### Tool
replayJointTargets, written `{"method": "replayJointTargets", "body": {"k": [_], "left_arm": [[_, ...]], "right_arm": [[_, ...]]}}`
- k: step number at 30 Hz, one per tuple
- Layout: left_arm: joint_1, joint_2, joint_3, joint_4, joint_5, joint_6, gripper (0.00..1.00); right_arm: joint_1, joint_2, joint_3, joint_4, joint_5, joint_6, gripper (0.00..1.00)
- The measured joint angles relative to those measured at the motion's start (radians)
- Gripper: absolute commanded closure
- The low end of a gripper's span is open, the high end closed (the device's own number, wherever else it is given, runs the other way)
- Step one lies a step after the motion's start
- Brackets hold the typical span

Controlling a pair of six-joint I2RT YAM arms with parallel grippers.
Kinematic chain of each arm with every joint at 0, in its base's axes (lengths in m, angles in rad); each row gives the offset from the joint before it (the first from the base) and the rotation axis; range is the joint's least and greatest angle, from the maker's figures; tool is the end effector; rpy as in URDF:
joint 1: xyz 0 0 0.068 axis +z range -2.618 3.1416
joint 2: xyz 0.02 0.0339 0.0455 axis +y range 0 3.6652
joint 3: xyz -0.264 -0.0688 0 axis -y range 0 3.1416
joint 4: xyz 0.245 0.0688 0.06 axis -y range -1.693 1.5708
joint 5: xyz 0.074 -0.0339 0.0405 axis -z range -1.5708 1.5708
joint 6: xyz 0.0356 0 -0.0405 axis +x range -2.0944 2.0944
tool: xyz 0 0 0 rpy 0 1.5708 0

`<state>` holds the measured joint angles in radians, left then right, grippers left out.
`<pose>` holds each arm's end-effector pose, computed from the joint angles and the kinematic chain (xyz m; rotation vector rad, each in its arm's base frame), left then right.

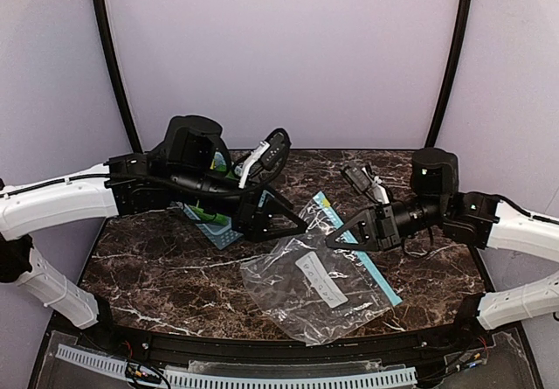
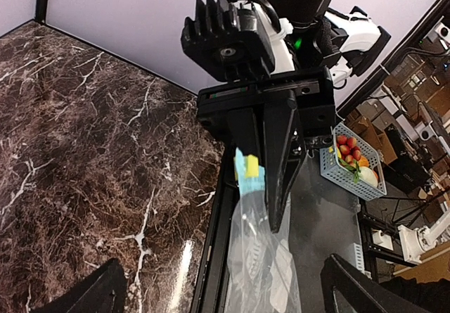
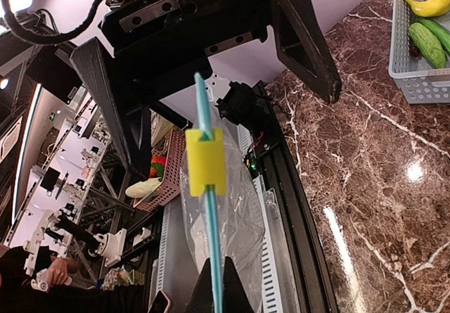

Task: Place the food in the zip-top bag and seal the zipper
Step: Pass from the right arm to the left, then unzip the zipper from the zipper food storage bag.

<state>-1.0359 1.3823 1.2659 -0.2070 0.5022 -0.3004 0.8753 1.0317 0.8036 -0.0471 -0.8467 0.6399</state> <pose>0.1487 -0.2845 0.3705 1.0994 1.7921 -1.3379 0.1273 0.1941 0.3166 -0.9397 1.9637 1.7460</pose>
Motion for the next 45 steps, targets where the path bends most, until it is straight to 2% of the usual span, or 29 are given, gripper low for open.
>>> {"method": "replayJointTargets", "body": {"k": [3,4,5,6,9,10,12,14,15,16,18,19,21,25,30,41,45], "left_arm": [[0.0,0.027,0.01,0.028,0.046,-0.02,0.21],[0.0,0.032,0.01,0.041,0.063,-0.027,0.34],[0.0,0.036,0.01,0.055,0.078,-0.034,0.41],[0.0,0.039,0.01,0.069,0.092,-0.047,0.53],[0.0,0.041,0.01,0.103,0.124,-0.065,0.71],[0.0,0.041,0.01,0.113,0.132,-0.066,0.8],[0.0,0.041,0.01,0.126,0.14,-0.073,0.92],[0.0,0.041,0.009,0.132,0.145,-0.084,0.98],[0.0,0.04,0.006,0.137,0.143,-0.079,0.99],[0.0,0.04,0.004,0.14,0.144,-0.082,0.99],[0.0,0.036,-0.008,0.149,0.141,-0.081,0.99],[0.0,0.032,-0.017,0.15,0.14,-0.081,0.99],[0.0,0.026,-0.032,0.152,0.14,-0.082,0.99],[0.0,0.015,-0.066,0.163,0.14,-0.089,0.99],[0.0,0.008,-0.098,0.174,0.145,-0.1,0.99],[0.0,0.006,-0.132,0.22,0.16,-0.129,0.99],[0.0,0.006,-0.134,0.236,0.155,-0.134,0.99]], "right_arm": [[0.019,0.02,0.01,-0.002,0.01,-0.012,1.0],[0.023,0.024,0.014,-0.003,0.011,-0.015,1.0],[0.027,0.029,0.018,-0.005,0.014,-0.018,1.0],[0.028,0.031,0.021,-0.005,0.015,-0.02,1.0],[0.03,0.032,0.024,-0.006,0.018,-0.028,1.0],[0.03,0.033,0.024,-0.006,0.019,-0.03,1.0],[0.032,0.034,0.026,-0.006,0.022,-0.031,1.0],[0.034,0.036,0.028,-0.006,0.026,-0.032,1.0],[0.035,0.037,0.029,-0.007,0.029,-0.032,0.96],[0.035,0.037,0.031,-0.008,0.032,-0.033,0.79],[0.035,0.037,0.032,-0.011,0.037,-0.035,0.36],[0.035,0.037,0.034,-0.011,0.039,-0.031,0.28],[0.036,0.037,0.037,-0.012,0.048,-0.035,0.22],[0.037,0.03,0.044,-0.013,0.091,-0.038,0.22],[0.037,0.019,0.057,0.001,0.143,-0.042,0.28],[0.038,0.065,0.095,0.064,0.142,-0.069,0.61],[0.039,0.079,0.096,0.071,0.118,-0.074,0.67]]}}
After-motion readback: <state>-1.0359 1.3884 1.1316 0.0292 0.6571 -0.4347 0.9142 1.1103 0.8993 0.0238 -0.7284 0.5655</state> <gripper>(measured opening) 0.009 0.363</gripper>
